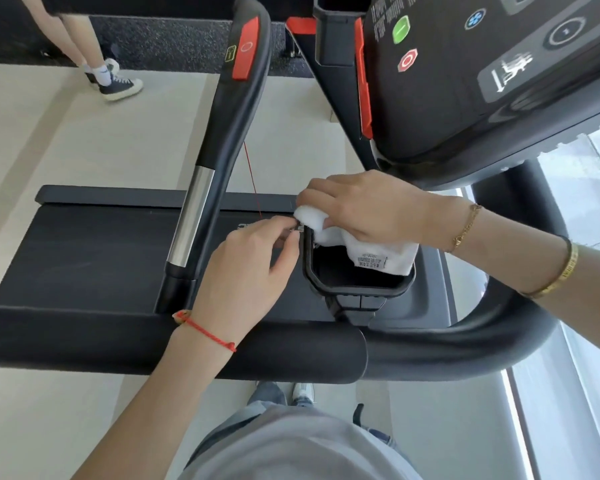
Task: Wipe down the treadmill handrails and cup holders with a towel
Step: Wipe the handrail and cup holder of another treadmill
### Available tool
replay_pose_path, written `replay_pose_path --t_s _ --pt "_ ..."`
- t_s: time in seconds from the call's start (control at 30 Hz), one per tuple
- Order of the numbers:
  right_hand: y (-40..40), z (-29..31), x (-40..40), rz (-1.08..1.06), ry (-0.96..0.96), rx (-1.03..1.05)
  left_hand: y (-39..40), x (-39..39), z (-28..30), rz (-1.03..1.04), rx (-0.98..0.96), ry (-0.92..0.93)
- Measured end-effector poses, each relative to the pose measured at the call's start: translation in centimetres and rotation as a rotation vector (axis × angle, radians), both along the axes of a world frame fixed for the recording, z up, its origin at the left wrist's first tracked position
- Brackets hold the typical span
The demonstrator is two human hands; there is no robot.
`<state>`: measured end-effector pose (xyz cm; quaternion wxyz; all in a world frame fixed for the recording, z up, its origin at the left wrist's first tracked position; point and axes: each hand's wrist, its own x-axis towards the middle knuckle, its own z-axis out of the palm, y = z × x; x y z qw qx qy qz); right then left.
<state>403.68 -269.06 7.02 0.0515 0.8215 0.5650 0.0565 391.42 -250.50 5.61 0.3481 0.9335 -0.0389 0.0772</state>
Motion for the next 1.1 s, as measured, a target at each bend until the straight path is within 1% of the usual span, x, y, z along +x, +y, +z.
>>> replay_pose_path --t_s 0.13,0.2,0.27,0.3,0.37,0.5,0.57,0.63,0.73,0.83,0.9,0.97,1.1 --pt "0.3 0.1 0.4 0.17 -0.018 -0.009 0.5 -0.6 -0.1 0.015 0.008 -0.007" --pt "0.4 0.1 0.5 0.256 -0.029 0.023 0.5 -0.8 -0.3 0.016 0.021 0.0" --pt "0.6 0.0 0.4 0.286 -0.014 0.044 0.3 -0.9 -0.3 0.014 0.042 0.006" --pt "0.7 0.1 0.3 0.265 -0.005 0.044 0.3 -0.9 -0.4 0.016 0.048 0.005" --pt "0.4 0.1 0.0 0.151 -0.011 0.034 0.2 -0.7 -0.4 0.019 0.044 0.0" --pt "0.0 0.5 -0.9 -0.168 0.038 0.008 -0.3 -0.6 -0.3 0.012 -0.003 0.009" --pt "-0.1 0.3 -1.2 -0.272 0.036 0.003 -0.7 -0.6 -0.2 0.008 -0.019 0.029" --pt "-0.1 0.1 -1.4 -0.367 0.003 0.03 -1.1 -0.5 -0.2 -0.004 -0.012 0.04" --pt "-0.4 -0.4 -2.1 -0.484 -0.125 0.051 -1.3 -0.2 0.0 -0.015 0.01 0.08" --pt "-0.8 -0.7 -3.4 -0.632 -0.151 0.092 -0.8 0.4 0.4 -0.059 0.039 0.144" --pt "-1.4 -0.7 -4.3 -0.727 -0.109 0.13 -0.3 1.1 0.7 -0.124 0.049 0.183" --pt "-2.2 -0.4 -5.3 -0.826 -0.013 0.197 0.1 1.9 1.0 -0.19 0.073 0.205" --pt "-3.5 0.3 -7.2 -1.053 0.331 0.282 0.7 3.2 1.2 -0.248 0.102 0.19"
